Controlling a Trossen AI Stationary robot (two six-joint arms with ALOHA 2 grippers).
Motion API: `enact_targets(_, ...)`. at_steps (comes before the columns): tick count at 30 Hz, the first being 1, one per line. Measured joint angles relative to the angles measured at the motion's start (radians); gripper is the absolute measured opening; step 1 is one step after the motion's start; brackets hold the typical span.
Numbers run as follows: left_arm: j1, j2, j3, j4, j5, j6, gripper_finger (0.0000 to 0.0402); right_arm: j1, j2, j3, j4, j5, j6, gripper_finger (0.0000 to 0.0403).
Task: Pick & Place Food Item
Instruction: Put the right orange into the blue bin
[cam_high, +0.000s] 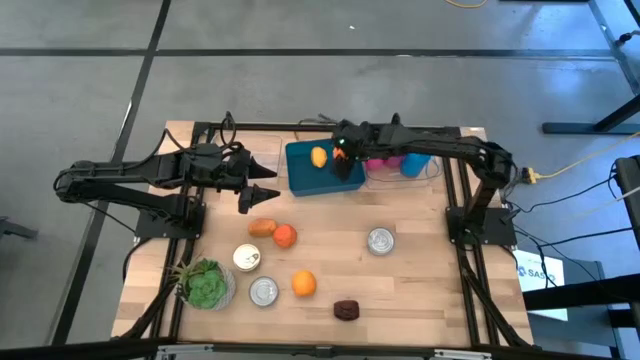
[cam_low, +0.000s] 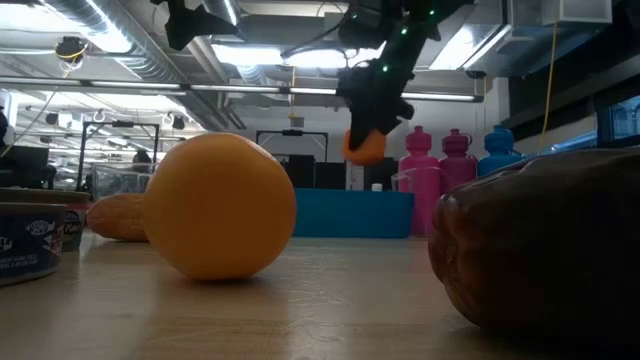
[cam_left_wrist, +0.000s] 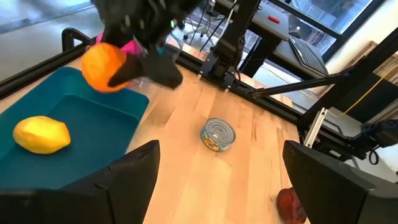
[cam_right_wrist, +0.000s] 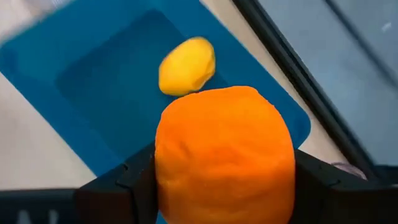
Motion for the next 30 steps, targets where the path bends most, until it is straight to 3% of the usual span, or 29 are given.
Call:
enact_targets(5, 0.000, 0.000, 0.000, 0.000, 0.000, -0.013, 0.0331, 0.053, 0.036, 0.000, 0.011, 0.100, -0.126, 0.0238)
enact_targets(14, 0.000, 0.000, 0.000, 0.000, 0.000, -0.016, 0.0331, 0.090, 0.095, 0.000, 0.012, 0.093, -0.425, 0.0238)
enact_targets(17, 0.000, 0.000, 0.000, 0.000, 0.000, -0.016, 0.0331, 0.088, 0.107, 0.000, 0.013, 0.030, -0.496, 0.0238)
enact_targets(30, 0.000, 0.000, 0.000, 0.000, 0.001, -0.015, 0.0331, 0.067, 0.120, 0.000, 0.006, 0.005, -0.546, 0.0238)
